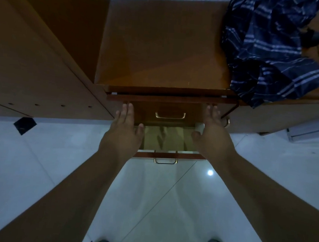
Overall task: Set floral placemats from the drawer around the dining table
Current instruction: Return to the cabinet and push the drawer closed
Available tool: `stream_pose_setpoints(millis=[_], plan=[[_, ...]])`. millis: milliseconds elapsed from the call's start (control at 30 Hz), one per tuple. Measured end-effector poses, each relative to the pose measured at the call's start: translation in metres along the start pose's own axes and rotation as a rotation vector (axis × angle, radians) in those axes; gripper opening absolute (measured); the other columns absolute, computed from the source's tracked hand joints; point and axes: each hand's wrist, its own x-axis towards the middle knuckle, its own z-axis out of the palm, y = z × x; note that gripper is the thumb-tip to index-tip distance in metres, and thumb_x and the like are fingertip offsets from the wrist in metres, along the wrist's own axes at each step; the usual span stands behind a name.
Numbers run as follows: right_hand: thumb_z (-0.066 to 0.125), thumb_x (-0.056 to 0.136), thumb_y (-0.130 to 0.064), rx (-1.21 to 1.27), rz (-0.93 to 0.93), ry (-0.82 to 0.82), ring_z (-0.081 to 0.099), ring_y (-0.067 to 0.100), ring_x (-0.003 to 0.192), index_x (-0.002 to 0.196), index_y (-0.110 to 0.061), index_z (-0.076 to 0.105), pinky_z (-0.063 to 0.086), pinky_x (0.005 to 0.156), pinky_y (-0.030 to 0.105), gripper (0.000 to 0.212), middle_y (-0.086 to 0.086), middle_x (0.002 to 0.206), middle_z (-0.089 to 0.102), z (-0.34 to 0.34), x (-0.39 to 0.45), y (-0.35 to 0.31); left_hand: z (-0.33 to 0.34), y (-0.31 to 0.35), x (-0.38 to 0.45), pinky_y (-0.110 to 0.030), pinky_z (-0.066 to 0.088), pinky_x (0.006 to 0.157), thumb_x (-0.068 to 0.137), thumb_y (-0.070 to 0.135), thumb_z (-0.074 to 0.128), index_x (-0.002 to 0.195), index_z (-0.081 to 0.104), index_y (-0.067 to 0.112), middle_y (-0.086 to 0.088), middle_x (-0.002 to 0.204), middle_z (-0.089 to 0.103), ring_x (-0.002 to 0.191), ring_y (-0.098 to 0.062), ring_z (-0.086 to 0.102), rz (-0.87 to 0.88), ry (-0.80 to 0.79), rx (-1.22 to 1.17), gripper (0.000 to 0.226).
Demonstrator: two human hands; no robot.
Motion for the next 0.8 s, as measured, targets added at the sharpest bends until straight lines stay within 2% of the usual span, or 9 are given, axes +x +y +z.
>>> stream_pose_setpoints(millis=[133, 200, 300, 400, 667, 733, 767, 800], plan=[[0.056, 0.096, -0.027, -0.109, -0.032, 0.006, -0.003, 0.019, 0.155, 0.16, -0.01, 0.002, 0.012, 0.125, 0.041, 0.086, 0.005, 0.169, -0.004, -0.006, 0.015, -0.003, -0.007, 0.006, 0.014, -0.044, 0.018, 0.122, 0.105, 0.048, 0.033, 0.161, -0.01, 0.024, 0.005, 0.169, -0.01, 0.156, -0.02, -0.004, -0.001, 0.017, 0.056, 0.074], [0.055, 0.096, -0.03, -0.141, -0.027, -0.001, -0.002, 0.019, 0.155, 0.16, -0.009, 0.002, 0.013, 0.125, 0.046, 0.086, 0.006, 0.168, -0.003, -0.008, 0.019, -0.006, -0.01, 0.01, 0.018, -0.043, 0.017, 0.122, 0.106, 0.047, 0.034, 0.161, -0.01, 0.021, 0.003, 0.169, -0.01, 0.156, -0.021, -0.003, -0.005, 0.019, 0.09, 0.075], [0.056, 0.096, -0.03, -0.127, -0.037, -0.003, 0.0, 0.02, 0.155, 0.16, -0.008, 0.003, 0.011, 0.122, 0.039, 0.085, 0.008, 0.168, -0.002, -0.008, 0.02, -0.008, -0.012, 0.014, 0.021, -0.041, 0.016, 0.122, 0.106, 0.046, 0.033, 0.16, -0.011, 0.019, 0.0, 0.169, -0.011, 0.156, -0.021, -0.002, -0.014, 0.003, 0.111, 0.076], [0.056, 0.096, -0.03, -0.122, -0.042, 0.004, 0.0, 0.02, 0.155, 0.16, -0.008, 0.003, 0.009, 0.121, 0.037, 0.085, 0.007, 0.168, -0.002, -0.01, 0.019, -0.007, -0.01, 0.012, 0.021, -0.045, 0.021, 0.121, 0.105, 0.048, 0.033, 0.16, -0.013, 0.021, 0.001, 0.169, -0.012, 0.156, -0.021, -0.002, -0.019, 0.005, 0.129, 0.077], [0.057, 0.095, -0.033, -0.146, -0.043, 0.009, 0.0, 0.021, 0.155, 0.16, -0.011, 0.001, 0.012, 0.122, 0.04, 0.088, 0.006, 0.169, -0.001, -0.01, 0.018, -0.01, -0.006, 0.014, 0.017, -0.049, 0.032, 0.116, 0.103, 0.044, 0.039, 0.16, -0.012, 0.022, 0.002, 0.169, -0.01, 0.156, -0.023, 0.005, -0.003, 0.065, 0.147, 0.08], [0.057, 0.095, -0.03, -0.068, -0.063, 0.043, 0.008, 0.021, 0.154, 0.16, -0.013, 0.008, 0.015, 0.121, 0.038, 0.084, 0.004, 0.168, 0.006, -0.01, 0.015, -0.009, -0.005, 0.016, 0.012, -0.046, 0.032, 0.116, 0.103, 0.042, 0.041, 0.161, -0.007, 0.022, 0.003, 0.17, -0.006, 0.155, -0.023, 0.011, 0.012, 0.115, 0.073, 0.078], [0.057, 0.095, -0.029, 0.023, -0.041, 0.044, 0.018, 0.021, 0.152, 0.16, -0.015, 0.016, 0.021, 0.12, 0.036, 0.078, 0.002, 0.167, 0.016, -0.01, 0.012, -0.007, -0.004, 0.018, 0.007, -0.043, 0.03, 0.117, 0.104, 0.041, 0.043, 0.162, -0.003, 0.023, 0.004, 0.17, -0.002, 0.155, -0.022, 0.014, 0.004, 0.14, -0.014, 0.076], [0.057, 0.094, -0.029, 0.141, 0.001, 0.045, 0.036, 0.02, 0.143, 0.155, -0.019, 0.028, 0.033, 0.116, 0.034, 0.069, -0.001, 0.159, 0.034, -0.008, 0.009, -0.004, -0.001, 0.018, 0.001, -0.04, 0.027, 0.118, 0.104, 0.039, 0.044, 0.162, 0.002, 0.026, 0.006, 0.17, 0.005, 0.154, -0.02, 0.018, -0.018, 0.148, -0.14, 0.073]])
